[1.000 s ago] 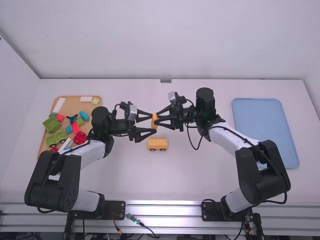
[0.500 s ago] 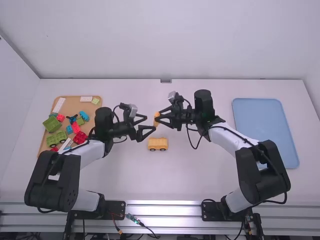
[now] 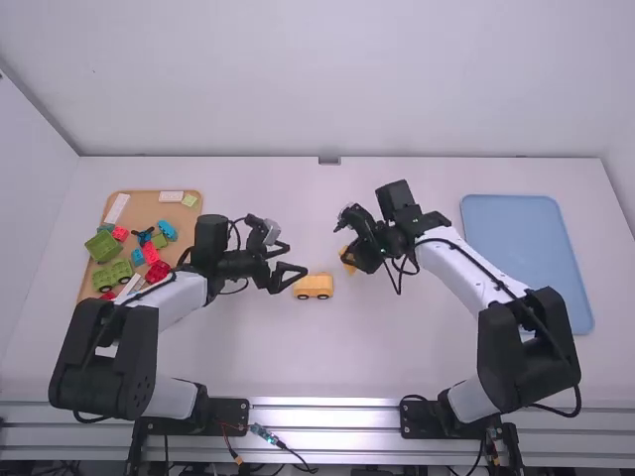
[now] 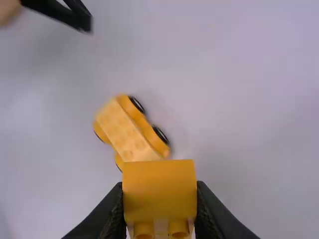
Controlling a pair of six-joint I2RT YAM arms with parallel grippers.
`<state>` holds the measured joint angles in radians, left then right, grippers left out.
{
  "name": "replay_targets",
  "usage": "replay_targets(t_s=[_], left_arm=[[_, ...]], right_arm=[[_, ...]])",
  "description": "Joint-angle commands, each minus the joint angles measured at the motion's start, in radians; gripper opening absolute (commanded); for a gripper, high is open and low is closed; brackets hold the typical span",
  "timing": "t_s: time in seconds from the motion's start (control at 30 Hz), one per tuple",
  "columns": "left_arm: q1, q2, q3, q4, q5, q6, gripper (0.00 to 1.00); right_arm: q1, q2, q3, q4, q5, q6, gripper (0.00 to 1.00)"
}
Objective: Assemble lego blocks to make yellow taxi
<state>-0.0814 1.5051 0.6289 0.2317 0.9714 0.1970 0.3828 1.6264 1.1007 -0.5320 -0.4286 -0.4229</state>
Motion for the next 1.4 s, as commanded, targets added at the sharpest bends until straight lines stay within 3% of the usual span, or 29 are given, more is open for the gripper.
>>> replay_targets(t_s=[0.0, 0.23, 0.33, 0.63, 0.87, 0.97, 1.03, 1.1, 1.2, 1.37], left_arm=[[0.009, 0.004, 0.105, -0.126, -0.040, 0.173, 0.99], [0.011, 0.004, 0.306, -0.574, -0.108, 0.559, 0.99], [0.007, 0.004, 0.329, -0.635, -0.132, 0.637, 0.99], [0.033, 0.004, 0.326, -0.641, -0.143, 0.660, 0.99], [0.041, 0.004, 0.326, -0.645, -0.153, 0.660, 0.99], [0.041, 0.004, 0.326, -0.645, -0.153, 0.660, 0.99], [0.044, 0.004, 0.326, -0.645, -0.153, 0.660, 0.99], [0.040, 0.004, 0.326, -0.645, -0.153, 0.660, 0.99], [0.035, 0.004, 0.326, -0.649, -0.153, 0.677, 0.99], [0.036, 0.004, 0.324, -0.710, -0.140, 0.787, 0.99]], right_arm=[[0.014, 0.004, 0.053, -0.063, 0.203, -0.078, 0.00], [0.068, 0.146, 0.115, -0.246, 0.367, -0.188, 0.00], [0.088, 0.217, 0.135, -0.275, 0.406, -0.211, 0.00], [0.152, 0.383, 0.196, -0.304, 0.506, -0.248, 0.00], [0.161, 0.428, 0.212, -0.288, 0.532, -0.266, 0.00], [0.161, 0.425, 0.215, -0.285, 0.555, -0.254, 0.20], [0.161, 0.423, 0.222, -0.288, 0.557, -0.255, 0.56], [0.161, 0.422, 0.229, -0.287, 0.557, -0.255, 0.82], [0.161, 0.411, 0.232, -0.288, 0.559, -0.259, 0.97], [0.161, 0.382, 0.241, -0.283, 0.544, -0.256, 0.99]])
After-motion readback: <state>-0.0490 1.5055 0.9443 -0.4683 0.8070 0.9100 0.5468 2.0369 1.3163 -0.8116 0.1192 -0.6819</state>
